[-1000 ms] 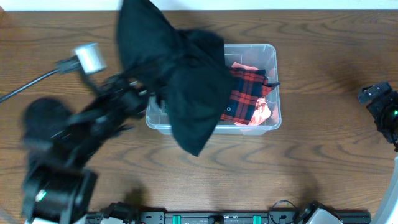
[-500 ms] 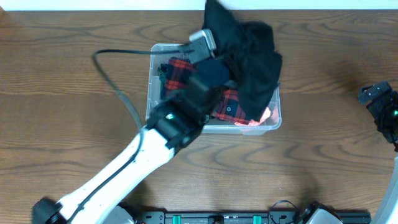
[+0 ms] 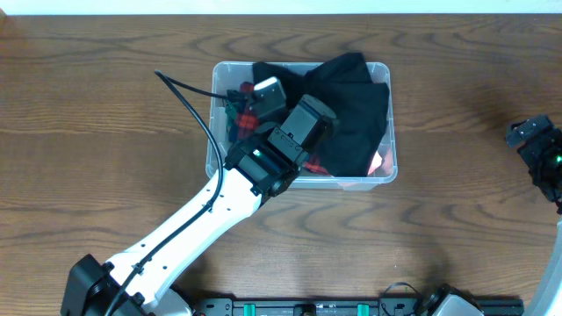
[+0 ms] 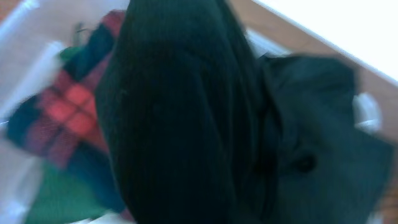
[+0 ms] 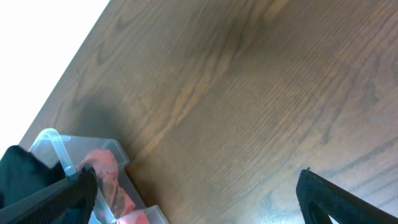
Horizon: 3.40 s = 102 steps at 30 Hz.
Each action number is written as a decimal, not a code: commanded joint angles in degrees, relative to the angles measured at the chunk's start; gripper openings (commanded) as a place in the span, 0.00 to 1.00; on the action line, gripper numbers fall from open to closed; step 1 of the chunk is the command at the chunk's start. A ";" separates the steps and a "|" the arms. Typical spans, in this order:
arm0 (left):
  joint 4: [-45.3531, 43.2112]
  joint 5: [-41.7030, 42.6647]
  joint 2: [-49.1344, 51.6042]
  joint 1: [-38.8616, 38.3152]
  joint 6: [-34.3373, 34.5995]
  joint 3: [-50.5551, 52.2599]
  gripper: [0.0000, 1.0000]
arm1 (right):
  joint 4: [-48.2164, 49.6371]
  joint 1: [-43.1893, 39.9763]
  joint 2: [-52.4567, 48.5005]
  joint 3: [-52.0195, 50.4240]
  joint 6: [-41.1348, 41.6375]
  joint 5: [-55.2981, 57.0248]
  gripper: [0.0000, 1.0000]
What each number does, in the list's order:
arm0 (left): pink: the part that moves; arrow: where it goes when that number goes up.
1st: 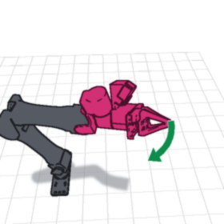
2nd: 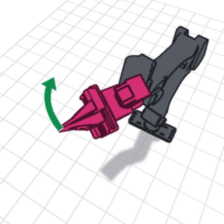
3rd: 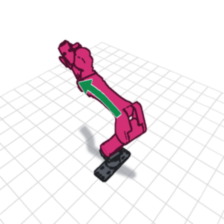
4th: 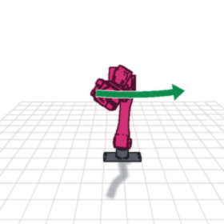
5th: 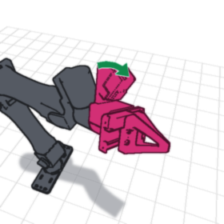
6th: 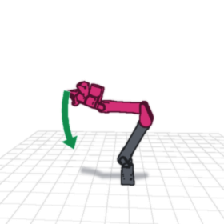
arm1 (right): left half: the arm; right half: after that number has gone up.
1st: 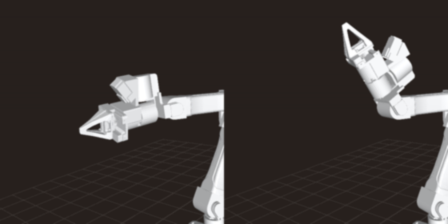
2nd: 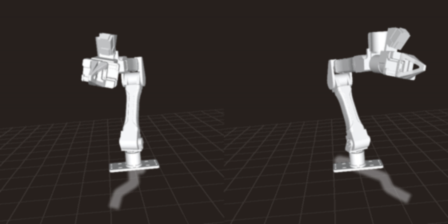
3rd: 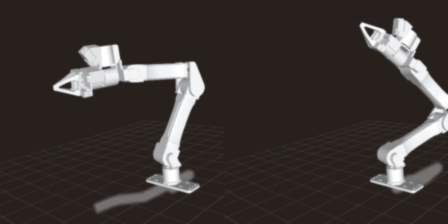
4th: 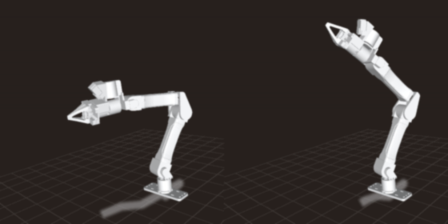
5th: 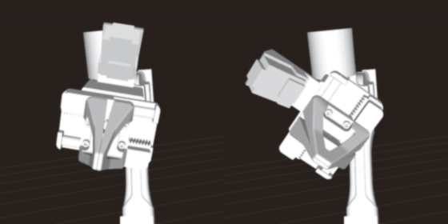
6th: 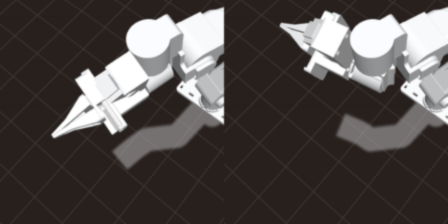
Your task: Pack container
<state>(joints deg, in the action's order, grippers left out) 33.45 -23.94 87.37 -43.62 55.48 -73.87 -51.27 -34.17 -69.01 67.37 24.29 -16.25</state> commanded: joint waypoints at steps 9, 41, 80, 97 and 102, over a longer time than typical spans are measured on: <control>19.69 -4.90 -6.01 0.00 -0.55 -1.29 0.86 | 0.00 -0.37 -0.22 0.07 -0.76 -0.24 0.99; -0.68 25.97 21.42 12.04 -43.54 -2.01 0.70 | 0.00 -0.37 -0.22 0.07 -0.76 -0.24 0.99; 52.00 5.90 -42.71 18.56 -41.48 -12.83 0.98 | 0.00 -0.37 -0.26 0.07 -0.76 -0.24 0.99; 57.05 1.14 -48.30 29.38 -46.01 -9.64 0.98 | 0.00 -0.37 -0.26 0.07 -0.76 -0.24 0.99; 35.15 7.72 -57.77 34.60 -54.45 1.97 0.98 | 0.00 -0.37 -0.26 0.07 -0.76 -0.24 0.99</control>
<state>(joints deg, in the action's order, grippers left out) 73.28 -20.51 34.13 -11.42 8.12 -77.45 -51.22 -34.17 -69.01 67.37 24.29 -16.25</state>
